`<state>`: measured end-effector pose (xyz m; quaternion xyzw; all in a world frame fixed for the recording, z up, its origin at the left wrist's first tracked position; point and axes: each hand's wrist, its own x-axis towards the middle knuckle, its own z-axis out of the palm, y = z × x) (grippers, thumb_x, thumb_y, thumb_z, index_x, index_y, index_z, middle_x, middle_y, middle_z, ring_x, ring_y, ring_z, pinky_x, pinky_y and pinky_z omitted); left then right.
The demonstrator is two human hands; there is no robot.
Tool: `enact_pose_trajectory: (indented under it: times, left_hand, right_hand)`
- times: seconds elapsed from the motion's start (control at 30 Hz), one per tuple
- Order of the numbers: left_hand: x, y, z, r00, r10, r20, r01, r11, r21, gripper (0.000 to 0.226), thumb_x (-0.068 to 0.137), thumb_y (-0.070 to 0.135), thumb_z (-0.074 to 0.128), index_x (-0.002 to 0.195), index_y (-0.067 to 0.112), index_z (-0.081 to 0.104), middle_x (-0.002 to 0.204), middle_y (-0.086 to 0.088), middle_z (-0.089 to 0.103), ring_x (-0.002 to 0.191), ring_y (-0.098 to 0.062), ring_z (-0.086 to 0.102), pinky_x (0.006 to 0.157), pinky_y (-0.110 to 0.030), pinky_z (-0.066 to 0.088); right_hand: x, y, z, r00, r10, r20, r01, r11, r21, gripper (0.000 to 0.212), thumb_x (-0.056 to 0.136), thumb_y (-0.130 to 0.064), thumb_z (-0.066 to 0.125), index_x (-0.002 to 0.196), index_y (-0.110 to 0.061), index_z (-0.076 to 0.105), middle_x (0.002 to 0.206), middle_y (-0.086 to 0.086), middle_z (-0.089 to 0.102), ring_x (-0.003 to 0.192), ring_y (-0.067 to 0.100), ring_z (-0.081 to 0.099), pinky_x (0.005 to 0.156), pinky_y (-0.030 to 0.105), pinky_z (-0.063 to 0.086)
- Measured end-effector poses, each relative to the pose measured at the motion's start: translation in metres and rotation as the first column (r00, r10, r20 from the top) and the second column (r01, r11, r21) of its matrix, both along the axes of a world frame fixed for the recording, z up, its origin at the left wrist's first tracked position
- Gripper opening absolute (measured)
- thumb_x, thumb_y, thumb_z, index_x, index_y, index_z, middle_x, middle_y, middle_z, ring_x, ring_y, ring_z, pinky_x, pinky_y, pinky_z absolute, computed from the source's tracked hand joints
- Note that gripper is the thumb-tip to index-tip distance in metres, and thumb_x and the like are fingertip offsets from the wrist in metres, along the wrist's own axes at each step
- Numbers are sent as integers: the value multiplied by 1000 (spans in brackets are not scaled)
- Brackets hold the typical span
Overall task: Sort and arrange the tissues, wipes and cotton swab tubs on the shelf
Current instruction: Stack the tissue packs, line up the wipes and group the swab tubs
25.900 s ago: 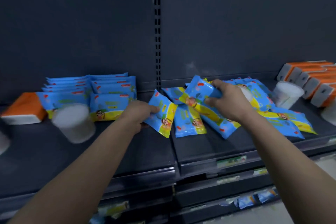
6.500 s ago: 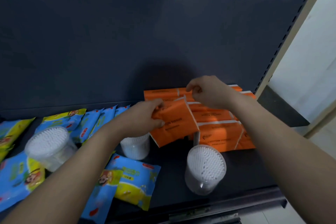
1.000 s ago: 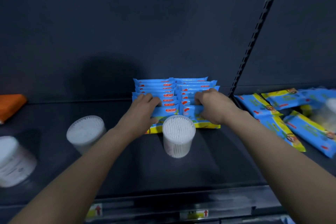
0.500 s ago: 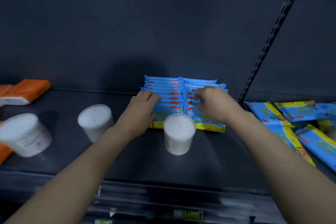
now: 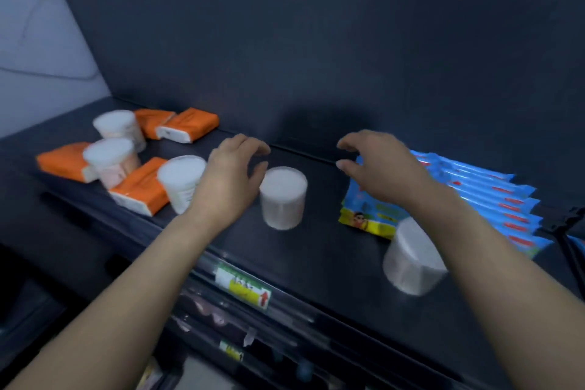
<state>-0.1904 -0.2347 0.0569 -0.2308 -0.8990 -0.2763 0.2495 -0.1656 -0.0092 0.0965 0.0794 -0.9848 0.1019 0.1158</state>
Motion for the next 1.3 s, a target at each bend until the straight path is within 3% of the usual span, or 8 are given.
enact_pose_trajectory:
  times: [0.1, 0.3, 0.53, 0.67, 0.8, 0.93, 1.17, 1.3]
  left_hand:
    - [-12, -48, 3, 995, 101, 10, -101, 991, 84, 21, 80, 12, 56, 98, 7, 64, 98, -12, 65, 94, -30, 60, 85, -27, 39]
    - [-57, -146, 3, 947, 276, 168, -298, 946, 130, 17, 82, 6, 62, 98, 10, 62, 96, -6, 62, 89, -21, 58, 78, -24, 39]
    - [-98, -204, -14, 803, 299, 516, -217, 953, -213, 29, 81, 33, 67, 102, 15, 60, 98, -4, 62, 94, -26, 59, 83, -38, 50]
    - [-112, -209, -18, 729, 355, 586, -105, 903, -417, 44, 75, 55, 66, 82, 15, 49, 80, 1, 55, 79, -20, 55, 70, -34, 46]
    - [-125, -210, -27, 584, 287, 760, -42, 945, -324, 55, 69, 54, 73, 100, 12, 54, 99, -2, 59, 93, -18, 57, 87, -38, 50]
    - [-134, -206, -26, 498, 237, 834, -113, 971, -209, 63, 64, 44, 80, 112, 12, 55, 109, 1, 60, 97, -15, 57, 89, -31, 49]
    - [-139, -194, -7, 504, 199, 840, -204, 973, -108, 35, 69, 33, 79, 95, 15, 63, 89, 0, 66, 82, -10, 61, 73, -25, 51]
    - [-131, -198, 6, 521, 218, 825, -267, 960, -85, 28, 70, 36, 77, 88, 20, 64, 82, 1, 67, 74, -9, 61, 62, -21, 46]
  right_hand:
    - [-30, -46, 6, 997, 77, 7, -77, 997, -3, 36, 91, -31, 56, 124, -16, 56, 121, 7, 59, 112, 26, 55, 93, 36, 45]
    - [-93, -142, 10, 980, 193, 50, -193, 981, 7, 38, 93, -33, 54, 128, -18, 52, 124, 4, 56, 112, 23, 53, 93, 36, 45]
    - [-163, -220, 3, 961, 237, 141, -240, 971, 1, 39, 91, -31, 57, 127, -18, 53, 124, 4, 57, 113, 23, 54, 94, 38, 45]
    - [-197, -236, -6, 943, 222, 246, -236, 971, 28, 47, 92, -31, 57, 136, -17, 47, 135, 4, 50, 121, 22, 48, 99, 35, 42]
    - [-231, -243, -17, 920, 217, 326, -240, 970, 32, 55, 91, -34, 58, 140, -17, 42, 141, 5, 45, 127, 23, 44, 101, 34, 40]
    - [-266, -248, -34, 889, 234, 393, -258, 966, 9, 63, 90, -39, 58, 144, -16, 36, 147, 9, 37, 132, 26, 39, 108, 37, 36]
    - [-319, -264, -58, 830, 225, 509, -275, 961, 23, 60, 96, -41, 40, 150, -23, 21, 157, 9, 16, 140, 33, 24, 114, 46, 26]
    - [-333, -269, -54, 791, 183, 584, -322, 936, 143, 75, 92, -37, 50, 151, -30, 5, 158, 8, 10, 141, 34, 22, 113, 45, 28]
